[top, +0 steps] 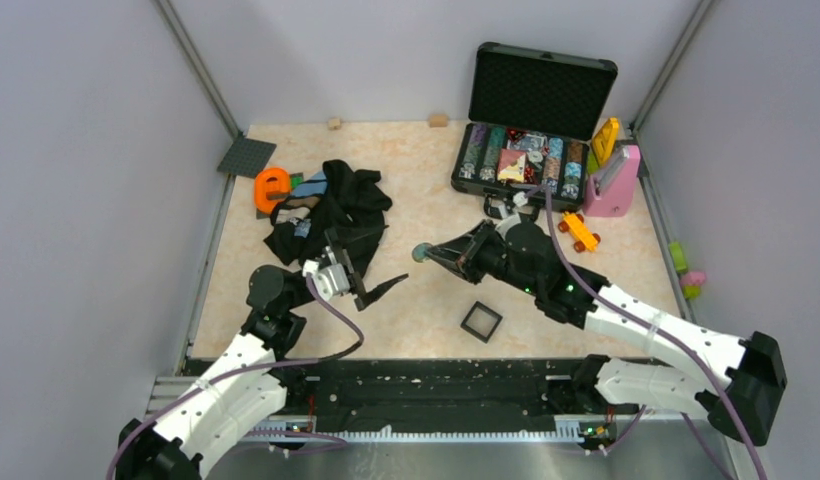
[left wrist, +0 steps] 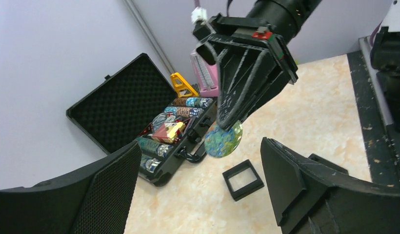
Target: Remove the brooch from the garment
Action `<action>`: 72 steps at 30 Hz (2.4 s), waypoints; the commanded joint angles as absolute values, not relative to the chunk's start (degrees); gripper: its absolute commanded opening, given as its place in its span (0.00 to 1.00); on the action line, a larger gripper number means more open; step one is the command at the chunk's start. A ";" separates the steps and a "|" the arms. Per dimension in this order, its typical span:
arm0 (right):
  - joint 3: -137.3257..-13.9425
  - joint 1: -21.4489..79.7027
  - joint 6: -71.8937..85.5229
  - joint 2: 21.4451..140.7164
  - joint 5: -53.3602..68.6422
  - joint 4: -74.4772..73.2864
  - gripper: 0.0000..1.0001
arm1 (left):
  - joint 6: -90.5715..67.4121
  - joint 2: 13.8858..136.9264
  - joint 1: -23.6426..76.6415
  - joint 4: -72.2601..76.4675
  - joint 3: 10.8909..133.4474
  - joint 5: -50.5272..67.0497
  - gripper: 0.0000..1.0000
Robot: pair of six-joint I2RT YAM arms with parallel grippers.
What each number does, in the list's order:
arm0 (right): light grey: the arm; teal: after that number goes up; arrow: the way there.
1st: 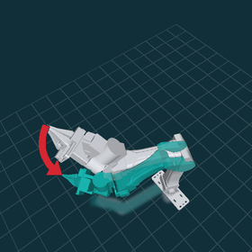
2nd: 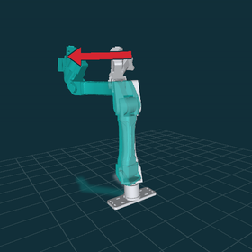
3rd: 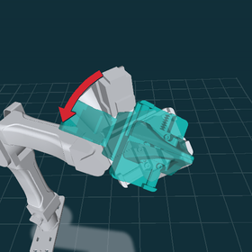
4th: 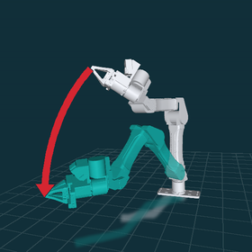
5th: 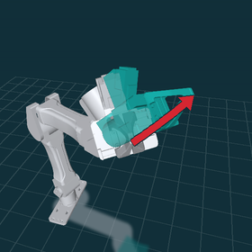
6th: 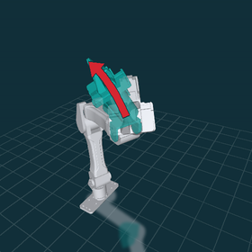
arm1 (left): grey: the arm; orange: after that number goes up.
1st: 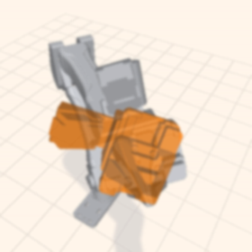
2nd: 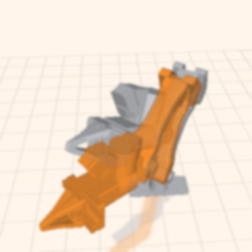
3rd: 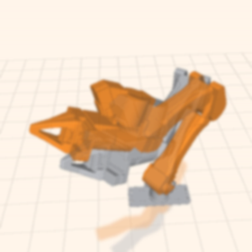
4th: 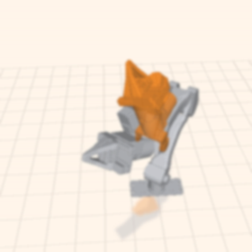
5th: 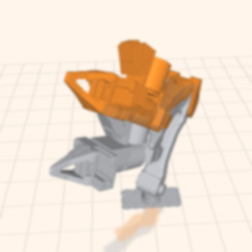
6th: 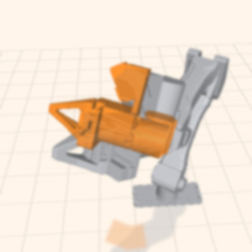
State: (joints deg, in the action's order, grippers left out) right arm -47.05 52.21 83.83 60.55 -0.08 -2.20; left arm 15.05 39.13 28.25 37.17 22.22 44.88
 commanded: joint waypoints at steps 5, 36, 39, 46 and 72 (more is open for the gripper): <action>-37.68 51.70 64.04 46.30 -10.33 2.32 0.00 | -4.78 39.90 28.48 42.91 23.74 41.52 0.97; -38.56 41.40 51.12 57.21 29.62 15.67 0.00 | 10.39 49.49 40.66 49.14 18.21 32.63 0.98; -37.85 41.40 51.56 57.13 30.29 15.40 0.00 | 12.86 51.47 41.31 50.28 18.60 32.61 0.98; -36.31 41.40 55.31 57.22 31.69 18.93 0.00 | 14.44 52.23 41.42 50.04 19.86 35.65 0.92; -34.45 41.40 60.22 60.05 33.95 26.35 0.00 | 11.31 49.91 41.94 52.59 19.67 39.97 0.60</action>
